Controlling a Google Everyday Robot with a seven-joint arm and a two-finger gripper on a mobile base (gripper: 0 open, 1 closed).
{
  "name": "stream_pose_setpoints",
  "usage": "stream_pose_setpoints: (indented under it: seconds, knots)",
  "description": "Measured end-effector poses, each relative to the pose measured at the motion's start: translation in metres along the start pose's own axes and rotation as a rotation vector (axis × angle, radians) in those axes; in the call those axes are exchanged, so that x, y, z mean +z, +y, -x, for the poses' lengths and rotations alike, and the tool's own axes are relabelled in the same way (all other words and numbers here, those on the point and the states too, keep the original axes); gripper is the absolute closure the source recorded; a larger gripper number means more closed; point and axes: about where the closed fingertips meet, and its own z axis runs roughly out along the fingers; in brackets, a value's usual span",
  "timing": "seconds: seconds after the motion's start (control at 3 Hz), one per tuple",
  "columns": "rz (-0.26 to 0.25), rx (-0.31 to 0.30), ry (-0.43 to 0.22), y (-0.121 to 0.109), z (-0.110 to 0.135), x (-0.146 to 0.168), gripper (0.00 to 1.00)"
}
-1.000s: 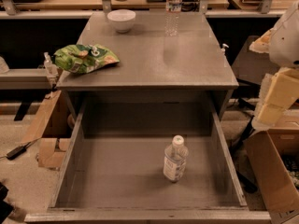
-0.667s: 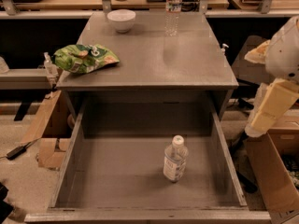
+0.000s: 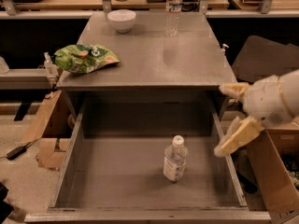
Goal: Pick blue plastic bottle from top drawer and place on counter
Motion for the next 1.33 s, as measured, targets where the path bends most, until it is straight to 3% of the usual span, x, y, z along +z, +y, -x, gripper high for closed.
stream_pose_setpoints:
  seconds: [0.33,0.67,1.0,1.33]
  knots:
    - [0.013,0.03,-0.205,0.012,-0.006,0.028,0.0]
    - [0.043,0.088,-0.297,0.036,-0.013,0.038,0.0]
    - [0.043,0.088,-0.297,0.036,-0.013,0.038,0.0]
    - [0.091,0.081,-0.324,0.042,-0.019,0.084,0.0]
